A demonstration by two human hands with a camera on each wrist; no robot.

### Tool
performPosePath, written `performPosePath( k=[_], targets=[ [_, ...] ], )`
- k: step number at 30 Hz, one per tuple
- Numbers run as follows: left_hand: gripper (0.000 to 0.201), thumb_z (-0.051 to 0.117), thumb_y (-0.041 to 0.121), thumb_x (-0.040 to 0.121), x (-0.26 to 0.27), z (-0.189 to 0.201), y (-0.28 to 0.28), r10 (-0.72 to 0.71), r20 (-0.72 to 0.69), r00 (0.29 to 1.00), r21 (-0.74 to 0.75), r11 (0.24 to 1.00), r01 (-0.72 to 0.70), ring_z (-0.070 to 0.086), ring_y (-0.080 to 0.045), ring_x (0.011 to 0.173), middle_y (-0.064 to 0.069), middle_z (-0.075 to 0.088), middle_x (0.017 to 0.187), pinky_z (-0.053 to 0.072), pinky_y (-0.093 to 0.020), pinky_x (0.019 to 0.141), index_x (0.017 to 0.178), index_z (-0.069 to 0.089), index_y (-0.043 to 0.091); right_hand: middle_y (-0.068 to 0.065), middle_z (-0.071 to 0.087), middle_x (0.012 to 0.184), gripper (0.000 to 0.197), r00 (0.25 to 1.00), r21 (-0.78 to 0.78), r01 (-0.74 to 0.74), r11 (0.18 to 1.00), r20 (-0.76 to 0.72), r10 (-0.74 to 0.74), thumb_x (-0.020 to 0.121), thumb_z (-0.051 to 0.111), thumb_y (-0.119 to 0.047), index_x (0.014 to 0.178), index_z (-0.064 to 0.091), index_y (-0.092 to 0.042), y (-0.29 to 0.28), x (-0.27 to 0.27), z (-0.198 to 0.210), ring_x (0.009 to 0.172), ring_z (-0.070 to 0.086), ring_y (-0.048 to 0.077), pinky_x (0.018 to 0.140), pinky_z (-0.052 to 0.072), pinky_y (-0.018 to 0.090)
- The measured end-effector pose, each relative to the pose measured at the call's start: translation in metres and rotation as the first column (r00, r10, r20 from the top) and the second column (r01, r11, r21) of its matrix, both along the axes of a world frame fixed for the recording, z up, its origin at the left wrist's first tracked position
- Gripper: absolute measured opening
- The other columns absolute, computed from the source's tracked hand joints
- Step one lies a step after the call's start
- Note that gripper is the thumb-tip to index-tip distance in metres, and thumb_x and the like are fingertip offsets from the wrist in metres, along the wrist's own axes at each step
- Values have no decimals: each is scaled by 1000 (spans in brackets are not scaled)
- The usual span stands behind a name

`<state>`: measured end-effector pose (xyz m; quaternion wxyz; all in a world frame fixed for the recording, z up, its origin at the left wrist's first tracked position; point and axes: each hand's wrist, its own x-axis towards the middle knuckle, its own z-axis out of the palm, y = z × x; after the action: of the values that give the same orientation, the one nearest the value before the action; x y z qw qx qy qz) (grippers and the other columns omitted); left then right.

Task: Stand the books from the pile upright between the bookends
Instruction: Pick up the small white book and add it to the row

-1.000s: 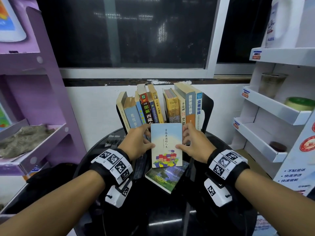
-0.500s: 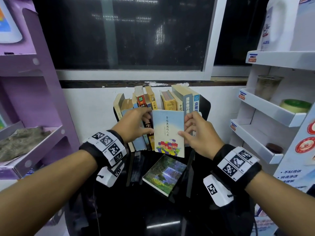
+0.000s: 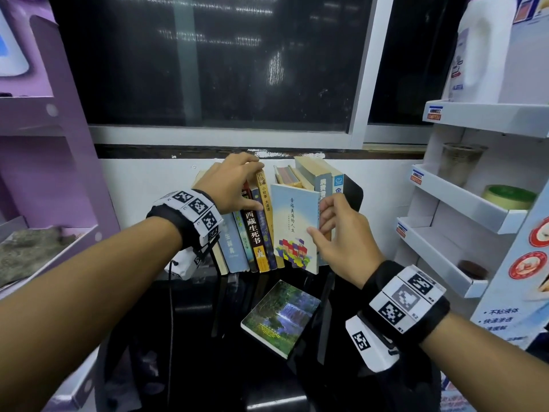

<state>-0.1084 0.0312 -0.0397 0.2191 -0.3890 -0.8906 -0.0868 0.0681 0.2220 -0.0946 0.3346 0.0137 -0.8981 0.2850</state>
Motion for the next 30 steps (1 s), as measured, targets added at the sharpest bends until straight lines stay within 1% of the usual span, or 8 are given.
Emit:
performPosePath(
  k=[3,9,17,21,22,24,28,30],
  targets=[
    [101,81,56,71,-11,-1,3,27,64,998,-42,999,-25,29,-20,146,2,31,160,37,-48,114,152,34,21,-1,58,89,36,1000,7,3,1000,9,-3,90,72,-18,105,40,-21,-3,-4,-1,77,58,13,64,45,9],
    [92,86,47,68,-21,-8,5,-33,140,990,48,999,27,47,-21,132,-1,50,144,42,-43,108,144,41,21,-7,51,77,33,1000,-1,11,1000,-21,-11,87,73,-12,104,44,-16,-8,-13,-3,68,53,-1,62,42,8],
    [75,87,38,70,-19,-8,7,-50,152,987,102,994,35,52,-20,120,-3,57,132,40,-28,95,132,51,15,-6,52,78,34,1000,26,24,999,4,-25,87,72,-13,104,43,-18,-13,-22,-4,65,52,5,64,45,13],
    [78,88,38,69,-18,-9,8,-51,156,986,112,993,33,51,-20,122,-3,56,133,40,-28,97,134,50,17,-6,53,82,34,1000,47,29,998,8,-29,88,71,-12,105,42,-16,-15,-30,-4,72,54,4,63,45,9],
    [79,88,38,69,-18,-9,8,-49,157,986,115,993,31,51,-20,123,-3,56,133,40,-30,98,134,50,17,-4,55,87,34,999,60,30,998,18,-31,89,70,-12,106,41,-16,-17,-32,-4,77,56,6,64,46,11],
    [79,88,37,69,-18,-10,8,-44,158,986,120,992,25,50,-21,124,-3,56,133,39,-29,99,134,50,16,1,57,95,34,999,92,48,995,18,-50,89,69,-12,105,40,-17,-19,-36,-1,86,60,15,67,49,23],
    [77,89,37,69,-18,-10,10,-42,165,985,127,992,21,50,-20,122,-3,57,131,39,-28,97,132,51,17,5,58,101,36,996,138,75,988,33,-81,88,67,-10,103,35,-21,-24,-43,6,97,61,24,76,56,43],
    [79,89,37,68,-18,-10,10,-44,167,985,130,991,22,50,-21,123,-4,56,132,40,-32,101,133,50,15,6,59,101,37,995,148,81,986,37,-87,88,65,-9,102,33,-22,-27,-46,11,96,60,25,77,55,46]
  ],
)
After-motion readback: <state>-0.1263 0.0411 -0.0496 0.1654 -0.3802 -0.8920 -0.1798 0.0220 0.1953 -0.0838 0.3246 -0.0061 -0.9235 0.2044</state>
